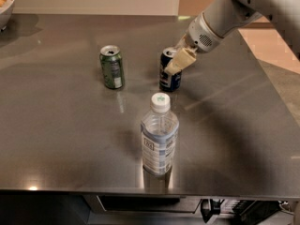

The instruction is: Move pepsi can near blue plastic bottle

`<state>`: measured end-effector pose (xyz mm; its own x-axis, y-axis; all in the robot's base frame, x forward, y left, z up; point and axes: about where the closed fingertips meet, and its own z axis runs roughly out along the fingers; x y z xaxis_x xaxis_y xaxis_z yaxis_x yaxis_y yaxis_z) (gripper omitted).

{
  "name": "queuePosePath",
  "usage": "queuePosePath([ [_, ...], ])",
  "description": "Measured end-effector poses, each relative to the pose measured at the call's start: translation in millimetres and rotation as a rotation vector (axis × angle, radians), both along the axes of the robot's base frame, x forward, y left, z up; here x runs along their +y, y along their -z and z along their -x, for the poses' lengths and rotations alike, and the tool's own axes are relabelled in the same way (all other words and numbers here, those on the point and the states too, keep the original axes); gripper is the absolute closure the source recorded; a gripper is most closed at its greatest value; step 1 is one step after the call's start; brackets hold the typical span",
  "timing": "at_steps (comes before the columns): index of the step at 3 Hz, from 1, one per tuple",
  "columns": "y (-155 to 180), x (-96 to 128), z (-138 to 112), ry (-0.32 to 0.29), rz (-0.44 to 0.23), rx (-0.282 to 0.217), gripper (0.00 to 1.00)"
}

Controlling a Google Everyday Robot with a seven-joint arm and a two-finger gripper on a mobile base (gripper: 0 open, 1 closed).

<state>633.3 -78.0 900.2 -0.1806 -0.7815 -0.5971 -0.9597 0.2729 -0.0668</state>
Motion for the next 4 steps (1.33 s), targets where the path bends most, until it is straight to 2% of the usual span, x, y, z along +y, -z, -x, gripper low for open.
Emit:
queuePosePath([
  [1, -7.7, -9.8, 21.8, -0.044, -0.018, 0.010, 0.88],
  [2, -14.7, -16.8, 59.8, -0.132, -0.021, 0.024, 1.00],
  [4, -17.0, -30.3, 129.7, -0.283, -0.011, 0.052, 1.00],
])
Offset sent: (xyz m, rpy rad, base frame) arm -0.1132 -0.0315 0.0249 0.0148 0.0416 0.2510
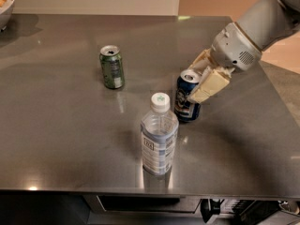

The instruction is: Move pepsi can near blue plastic bottle

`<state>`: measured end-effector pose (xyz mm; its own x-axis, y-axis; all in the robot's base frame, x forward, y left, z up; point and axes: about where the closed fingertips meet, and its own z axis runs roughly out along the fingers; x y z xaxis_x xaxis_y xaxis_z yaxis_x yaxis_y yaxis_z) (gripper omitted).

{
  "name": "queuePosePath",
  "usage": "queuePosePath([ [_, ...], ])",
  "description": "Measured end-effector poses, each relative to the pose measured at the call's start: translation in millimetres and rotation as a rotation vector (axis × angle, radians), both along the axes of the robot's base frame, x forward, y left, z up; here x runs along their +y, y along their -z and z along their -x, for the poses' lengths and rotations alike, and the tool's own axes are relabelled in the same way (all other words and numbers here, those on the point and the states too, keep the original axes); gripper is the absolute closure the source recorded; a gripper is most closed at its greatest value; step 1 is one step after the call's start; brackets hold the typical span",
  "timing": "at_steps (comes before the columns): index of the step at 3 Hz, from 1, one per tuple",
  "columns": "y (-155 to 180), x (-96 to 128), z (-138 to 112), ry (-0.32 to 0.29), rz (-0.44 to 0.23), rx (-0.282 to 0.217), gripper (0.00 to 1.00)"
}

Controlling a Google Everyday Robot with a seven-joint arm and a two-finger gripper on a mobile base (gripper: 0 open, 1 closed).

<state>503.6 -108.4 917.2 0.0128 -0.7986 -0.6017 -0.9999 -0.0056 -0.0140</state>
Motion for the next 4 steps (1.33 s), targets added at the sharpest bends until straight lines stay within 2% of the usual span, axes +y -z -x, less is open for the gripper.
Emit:
queuePosePath([
  [2, 2.5, -5.3, 41.0, -0.096, -0.022, -0.027, 1.00],
  [4, 7.4, 4.6, 71.2, -0.164, -0.032, -0.037, 1.00],
])
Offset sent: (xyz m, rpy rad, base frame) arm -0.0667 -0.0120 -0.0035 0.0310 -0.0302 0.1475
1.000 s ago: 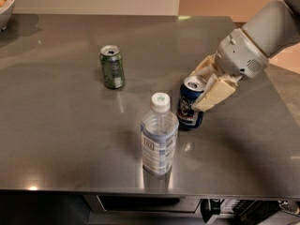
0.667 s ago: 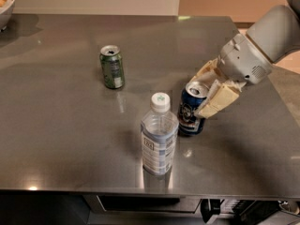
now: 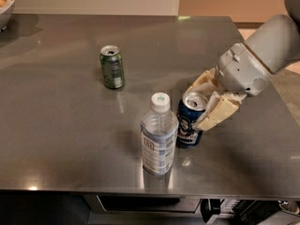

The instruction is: Move pepsi can near blue plastic bottle

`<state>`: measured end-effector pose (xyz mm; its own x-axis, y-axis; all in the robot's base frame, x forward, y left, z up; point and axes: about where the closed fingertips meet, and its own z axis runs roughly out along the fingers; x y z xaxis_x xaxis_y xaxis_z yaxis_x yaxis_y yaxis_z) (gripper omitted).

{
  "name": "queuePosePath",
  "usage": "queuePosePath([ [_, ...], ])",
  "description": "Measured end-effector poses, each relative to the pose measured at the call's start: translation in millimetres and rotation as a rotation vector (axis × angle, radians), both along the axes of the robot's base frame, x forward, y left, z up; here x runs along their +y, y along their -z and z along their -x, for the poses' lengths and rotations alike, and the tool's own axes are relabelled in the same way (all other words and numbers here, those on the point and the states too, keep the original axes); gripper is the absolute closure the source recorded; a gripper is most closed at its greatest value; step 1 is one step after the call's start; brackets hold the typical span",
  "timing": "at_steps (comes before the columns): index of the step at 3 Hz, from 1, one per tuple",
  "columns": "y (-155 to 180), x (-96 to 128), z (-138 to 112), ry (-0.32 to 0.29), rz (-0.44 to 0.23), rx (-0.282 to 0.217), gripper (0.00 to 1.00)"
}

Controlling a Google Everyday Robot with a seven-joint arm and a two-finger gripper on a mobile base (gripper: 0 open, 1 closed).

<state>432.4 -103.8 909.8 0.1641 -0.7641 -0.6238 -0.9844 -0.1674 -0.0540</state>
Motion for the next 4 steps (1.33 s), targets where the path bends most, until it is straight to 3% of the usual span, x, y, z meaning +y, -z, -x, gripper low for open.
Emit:
queuePosePath([
  [2, 11.9, 3.0, 13.2, -0.043, -0.001, 0.031, 0.59],
  [4, 15.9, 5.7, 16.4, -0.040, 0.000, 0.017, 0.12],
])
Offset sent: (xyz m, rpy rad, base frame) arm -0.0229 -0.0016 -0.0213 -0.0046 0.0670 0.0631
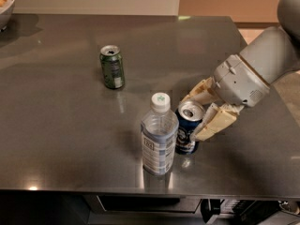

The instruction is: Move pepsi can near blue plastic bottle

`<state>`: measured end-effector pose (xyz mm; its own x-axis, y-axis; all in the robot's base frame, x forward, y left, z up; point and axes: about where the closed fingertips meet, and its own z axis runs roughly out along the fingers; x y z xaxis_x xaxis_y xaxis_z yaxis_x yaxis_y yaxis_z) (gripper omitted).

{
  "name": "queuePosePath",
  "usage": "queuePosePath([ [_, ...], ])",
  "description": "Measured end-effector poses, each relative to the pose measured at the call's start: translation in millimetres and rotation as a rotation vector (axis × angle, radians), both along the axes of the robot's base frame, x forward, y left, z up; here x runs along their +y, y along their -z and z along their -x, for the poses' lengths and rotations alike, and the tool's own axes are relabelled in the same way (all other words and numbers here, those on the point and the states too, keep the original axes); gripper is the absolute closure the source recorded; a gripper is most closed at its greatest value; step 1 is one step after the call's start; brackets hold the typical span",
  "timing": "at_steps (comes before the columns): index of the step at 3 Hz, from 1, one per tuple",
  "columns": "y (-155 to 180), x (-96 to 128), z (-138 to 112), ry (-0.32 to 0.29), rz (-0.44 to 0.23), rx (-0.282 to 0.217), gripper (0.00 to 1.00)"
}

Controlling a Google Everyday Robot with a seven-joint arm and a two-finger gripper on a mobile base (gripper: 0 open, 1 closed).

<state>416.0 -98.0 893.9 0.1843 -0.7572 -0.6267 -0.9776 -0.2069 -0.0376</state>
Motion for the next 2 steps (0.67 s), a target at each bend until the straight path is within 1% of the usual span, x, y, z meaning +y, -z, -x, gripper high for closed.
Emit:
queuePosePath([
  [1, -0.6, 1.7, -0.7, 0.001, 0.000, -0.005, 0.00],
  [2, -0.6, 1.7, -0.7, 0.001, 0.000, -0.006, 0.00],
])
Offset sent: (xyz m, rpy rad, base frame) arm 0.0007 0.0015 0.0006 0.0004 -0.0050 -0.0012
